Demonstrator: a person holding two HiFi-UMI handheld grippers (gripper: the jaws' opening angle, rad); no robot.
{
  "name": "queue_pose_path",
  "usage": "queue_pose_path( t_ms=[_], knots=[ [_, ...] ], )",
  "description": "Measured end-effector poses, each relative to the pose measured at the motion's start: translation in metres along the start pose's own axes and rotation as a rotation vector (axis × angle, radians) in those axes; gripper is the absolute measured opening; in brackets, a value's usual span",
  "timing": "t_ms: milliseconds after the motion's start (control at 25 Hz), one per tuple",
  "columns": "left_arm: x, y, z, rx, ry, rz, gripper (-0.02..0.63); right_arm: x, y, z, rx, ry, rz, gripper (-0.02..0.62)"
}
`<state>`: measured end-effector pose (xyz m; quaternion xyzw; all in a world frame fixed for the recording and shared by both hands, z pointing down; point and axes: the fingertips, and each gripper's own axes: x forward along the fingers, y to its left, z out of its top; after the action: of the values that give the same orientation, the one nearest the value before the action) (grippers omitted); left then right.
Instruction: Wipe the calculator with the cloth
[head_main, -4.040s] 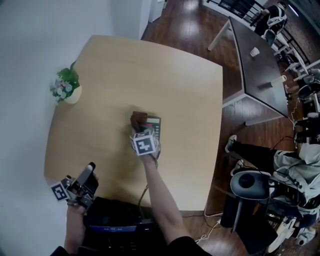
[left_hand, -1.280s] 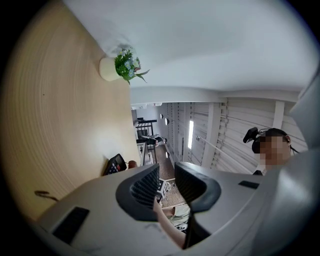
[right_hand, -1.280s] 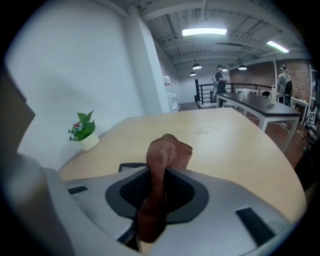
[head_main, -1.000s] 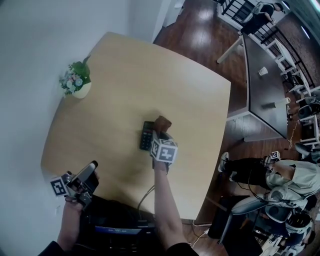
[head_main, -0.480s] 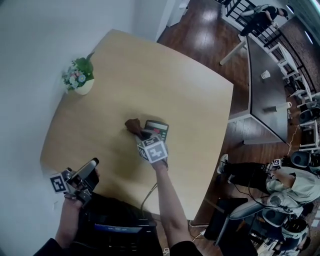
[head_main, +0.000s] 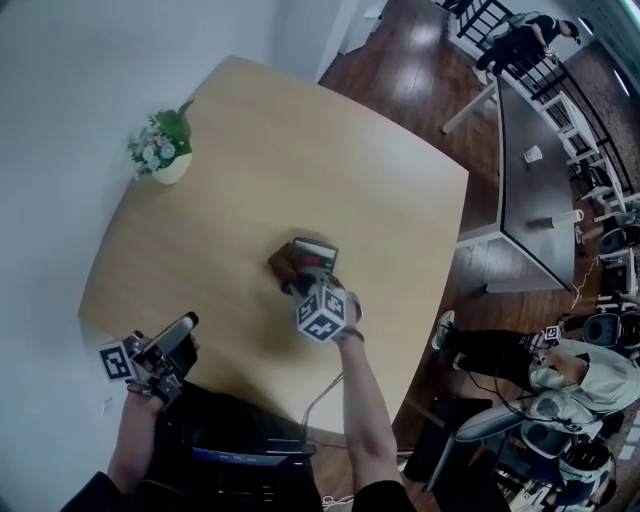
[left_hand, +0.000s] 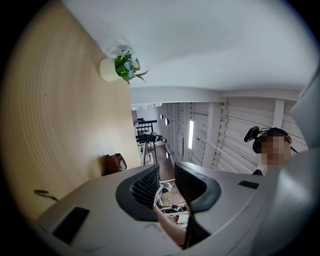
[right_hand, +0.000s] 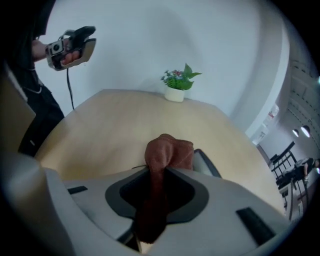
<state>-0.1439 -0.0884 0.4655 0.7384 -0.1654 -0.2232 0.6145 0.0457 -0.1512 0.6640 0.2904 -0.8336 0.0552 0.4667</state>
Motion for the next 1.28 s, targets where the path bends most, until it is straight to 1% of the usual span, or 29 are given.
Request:
queue_pose_path(
  t_ms=[80, 200, 280, 320, 360, 400, 480, 560, 600, 640, 680, 760, 880, 1120, 1200, 1280],
  knots=[
    [-0.001, 0.002, 0.0, -0.003, -0.006, 0.006, 0.095, -0.002, 0.03, -0.006, -0.028, 0.006, 0.056, 0.083],
    [0.001, 0.005, -0.002, -0.012, -0.002, 0.01, 0.095, -0.008, 0.075, -0.019, -0.054, 0.034, 0.181, 0.083],
    [0.003, 0.005, -0.003, -0.015, 0.008, 0.01, 0.095, -0.017, 0.092, -0.025, -0.063, 0.044, 0.251, 0.083],
    [0.003, 0.005, -0.003, -0.014, 0.012, 0.009, 0.095, -0.022, 0.091, -0.024, -0.053, 0.033, 0.259, 0.083],
    [0.003, 0.004, -0.003, -0.013, 0.016, 0.009, 0.095, -0.027, 0.082, -0.02, -0.032, 0.011, 0.243, 0.083],
    [0.003, 0.004, -0.004, -0.012, 0.018, 0.009, 0.095, -0.032, 0.066, -0.013, -0.005, -0.02, 0.205, 0.083],
    [0.001, 0.004, -0.005, -0.008, 0.018, 0.009, 0.095, -0.041, 0.02, 0.003, 0.033, -0.079, 0.076, 0.083],
    [0.002, 0.004, -0.007, -0.002, 0.018, 0.01, 0.095, -0.043, -0.028, 0.016, 0.031, -0.108, -0.074, 0.083],
    [0.002, 0.004, -0.007, -0.001, 0.017, 0.011, 0.095, -0.041, -0.047, 0.022, 0.029, -0.116, -0.133, 0.083],
    [0.003, 0.004, -0.007, -0.001, 0.016, 0.012, 0.095, -0.035, -0.062, 0.026, 0.031, -0.121, -0.17, 0.083],
    [0.003, 0.003, -0.007, 0.001, 0.017, 0.012, 0.095, -0.026, -0.069, 0.027, 0.03, -0.117, -0.182, 0.083],
    [0.003, 0.002, -0.008, 0.007, 0.018, 0.009, 0.095, -0.004, -0.064, 0.023, -0.003, -0.071, -0.15, 0.083],
    [0.001, -0.003, -0.007, 0.013, 0.011, 0.012, 0.095, 0.013, -0.03, 0.015, -0.099, -0.001, -0.069, 0.083],
    [0.006, 0.0, -0.007, 0.007, 0.021, 0.019, 0.095, 0.013, 0.041, 0.007, -0.168, 0.02, 0.057, 0.083],
    [0.008, -0.001, -0.009, 0.003, 0.035, 0.017, 0.095, 0.009, 0.066, 0.001, -0.179, 0.032, 0.121, 0.083],
    [0.01, 0.0, -0.011, -0.003, 0.047, 0.017, 0.095, 0.004, 0.092, -0.013, -0.207, 0.066, 0.2, 0.083]
  ],
)
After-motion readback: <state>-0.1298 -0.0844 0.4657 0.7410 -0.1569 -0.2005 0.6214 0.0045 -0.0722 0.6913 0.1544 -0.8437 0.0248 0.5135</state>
